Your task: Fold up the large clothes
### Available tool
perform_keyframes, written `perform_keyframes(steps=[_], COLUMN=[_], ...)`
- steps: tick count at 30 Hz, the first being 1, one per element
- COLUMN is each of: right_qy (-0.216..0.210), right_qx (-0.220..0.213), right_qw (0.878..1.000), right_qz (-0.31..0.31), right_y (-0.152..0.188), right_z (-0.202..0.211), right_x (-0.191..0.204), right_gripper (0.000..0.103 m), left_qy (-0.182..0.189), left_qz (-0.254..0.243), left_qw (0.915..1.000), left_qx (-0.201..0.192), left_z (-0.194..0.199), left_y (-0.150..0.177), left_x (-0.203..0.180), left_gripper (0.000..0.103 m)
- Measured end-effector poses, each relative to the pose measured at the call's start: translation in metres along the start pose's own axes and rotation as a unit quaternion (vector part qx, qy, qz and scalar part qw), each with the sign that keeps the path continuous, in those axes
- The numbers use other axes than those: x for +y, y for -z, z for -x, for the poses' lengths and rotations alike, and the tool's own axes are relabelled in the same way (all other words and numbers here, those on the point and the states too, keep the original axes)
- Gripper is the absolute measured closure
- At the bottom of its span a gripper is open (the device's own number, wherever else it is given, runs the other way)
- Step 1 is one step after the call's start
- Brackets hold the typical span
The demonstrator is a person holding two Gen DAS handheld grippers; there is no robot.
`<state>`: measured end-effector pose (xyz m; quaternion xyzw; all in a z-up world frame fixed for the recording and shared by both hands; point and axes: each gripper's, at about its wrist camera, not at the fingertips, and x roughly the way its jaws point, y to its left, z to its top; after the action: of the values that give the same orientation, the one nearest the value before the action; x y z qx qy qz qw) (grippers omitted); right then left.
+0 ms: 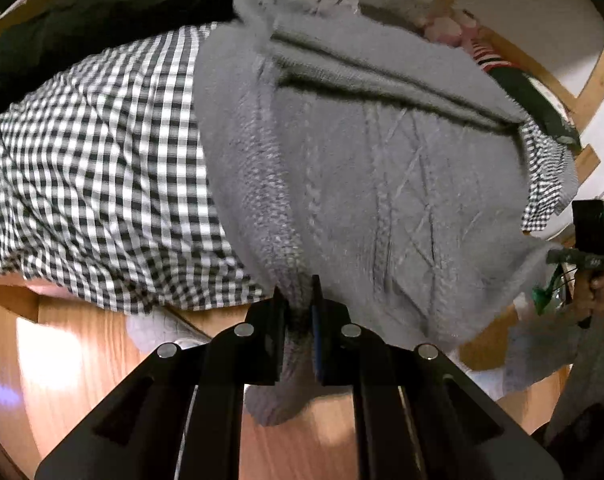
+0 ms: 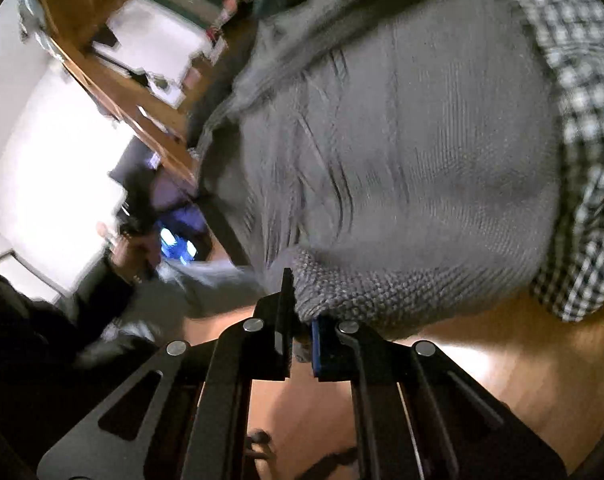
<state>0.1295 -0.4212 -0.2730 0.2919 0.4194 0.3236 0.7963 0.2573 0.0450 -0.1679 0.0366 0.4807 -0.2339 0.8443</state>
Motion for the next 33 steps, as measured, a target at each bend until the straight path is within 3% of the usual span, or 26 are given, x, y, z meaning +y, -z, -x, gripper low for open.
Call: perform_keyframes(steps=[3, 9, 14, 17, 19, 21, 23, 24, 26, 27, 28, 29, 30, 32, 33], right_qy=[-0.030, -0.071, -0.119, -0.147, -0.118, -0.022, 0.122, 0.146, 0.149, 0.147, 0.141, 0.145, 0.160, 0.212, 0.210], right_qx=[-0.059, -0.114, -0.140, -0.188, -0.207, -0.202, -0.145, -0.115, -0.095, -0.089, -0.082, -0.081, -0.093, -0.117, -0.115], right_qw=[0.998, 0.991, 0.983, 0.971, 0.971, 0.974, 0.967, 0.966, 0.968, 0.974, 0.980, 0.982, 0.980, 0.970, 0.971], right_qz=[-0.008, 0.003, 0.011, -0.011, -0.035, -0.104, -0.168, -0.181, -0.177, -0.148, -0.117, -0.087, -0.066, -0.018, -0.011], right_y=[-0.027, -0.072, -0.119, -0.171, -0.206, -0.250, -0.285, -0.291, -0.296, -0.298, -0.298, -0.297, -0.293, -0.284, -0.279], right_z=[0.035, 0.061, 0.063, 0.074, 0.083, 0.073, 0.050, 0.039, 0.030, 0.031, 0.035, 0.042, 0.052, 0.074, 0.079], right_x=[0.011, 0.005, 0.022, 0.020, 0.013, -0.009, -0.042, -0.052, -0.057, -0.048, -0.037, -0.024, -0.014, 0.009, 0.013], right_gripper=[0.096, 0.096, 0.096, 0.096, 0.095, 0.095, 0.093, 0.092, 0.087, 0.076, 0.050, 0.034, 0.005, 0.003, 0.003], left_qy=[0.016, 0.039, 0.083, 0.100, 0.101, 0.066, 0.036, 0.022, 0.004, 0.001, 0.004, 0.008, 0.015, 0.023, 0.026], left_qz=[-0.009, -0.026, -0.011, 0.007, 0.019, 0.031, 0.033, 0.033, 0.024, 0.022, 0.023, 0.026, 0.029, 0.029, 0.015], left_qw=[0.9995, 0.9974, 0.9936, 0.9909, 0.9900, 0.9933, 0.9975, 0.9988, 0.9997, 0.9998, 0.9997, 0.9995, 0.9993, 0.9986, 0.9979], left_qx=[-0.025, -0.055, -0.077, -0.090, -0.096, -0.090, -0.052, -0.029, 0.001, -0.004, -0.011, -0.015, -0.020, -0.038, -0.057], left_z=[0.017, 0.035, 0.039, 0.035, 0.027, 0.001, -0.032, -0.048, -0.073, -0.074, -0.073, -0.073, -0.071, -0.060, -0.051], left_y=[-0.011, -0.047, -0.100, -0.144, -0.175, -0.218, -0.238, -0.243, -0.244, -0.243, -0.242, -0.240, -0.239, -0.232, -0.227], left_x=[-0.009, -0.014, -0.001, 0.010, 0.019, 0.033, 0.040, 0.042, 0.039, 0.037, 0.036, 0.037, 0.038, 0.036, 0.030], left_gripper=[0.094, 0.094, 0.094, 0.094, 0.093, 0.092, 0.090, 0.089, 0.087, 0.087, 0.086, 0.086, 0.086, 0.083, 0.080])
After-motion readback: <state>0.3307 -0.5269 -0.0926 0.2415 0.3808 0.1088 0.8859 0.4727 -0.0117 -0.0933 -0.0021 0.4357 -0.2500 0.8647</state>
